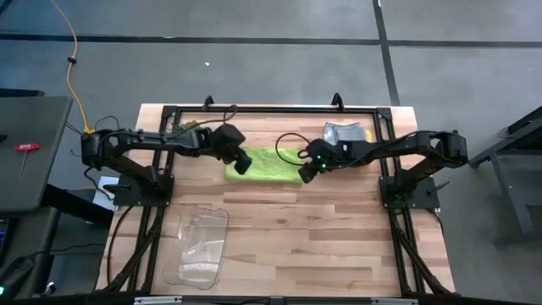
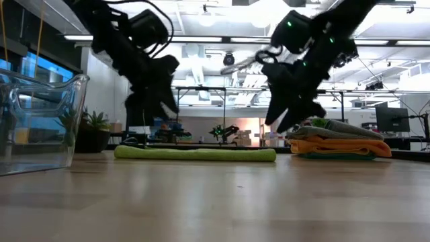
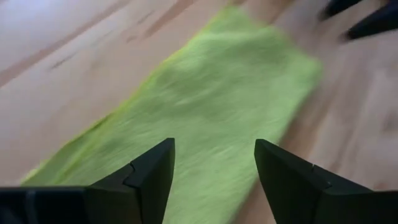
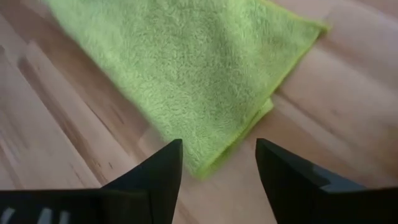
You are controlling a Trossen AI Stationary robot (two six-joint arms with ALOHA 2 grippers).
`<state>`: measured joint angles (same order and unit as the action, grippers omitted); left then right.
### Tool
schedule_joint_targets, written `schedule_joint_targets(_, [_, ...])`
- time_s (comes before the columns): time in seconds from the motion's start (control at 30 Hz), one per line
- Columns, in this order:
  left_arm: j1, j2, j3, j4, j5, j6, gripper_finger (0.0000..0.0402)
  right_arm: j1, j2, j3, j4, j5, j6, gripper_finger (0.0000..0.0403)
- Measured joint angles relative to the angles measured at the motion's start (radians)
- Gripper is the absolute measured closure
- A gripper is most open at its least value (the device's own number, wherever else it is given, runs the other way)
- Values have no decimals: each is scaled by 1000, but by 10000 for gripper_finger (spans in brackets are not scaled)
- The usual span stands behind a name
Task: Fold microfiber towels
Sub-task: Fold the green towel
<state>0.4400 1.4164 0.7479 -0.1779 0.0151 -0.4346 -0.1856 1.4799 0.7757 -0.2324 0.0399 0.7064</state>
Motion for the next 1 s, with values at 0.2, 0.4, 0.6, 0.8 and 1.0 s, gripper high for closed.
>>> schedule_joint_targets(0.2, [-90,145,0,176,0,-113,212,0,0,-128,217,-7,190,214])
schedule_joint_targets(0.4, [-152,303,0,263,-42,-191,339,0,0,-145,256,46,291,214])
schedule_joint_targets(0.6, [-188,353,6,247,10,-225,394,0,0,-144,251,63,332,214])
schedule_joint_targets(0.8, [-246,326,7,108,22,-178,400,0,0,-144,242,9,335,214])
schedule_joint_targets(1.0, [-247,297,1,90,11,-186,401,24,65,-143,260,-61,473,214])
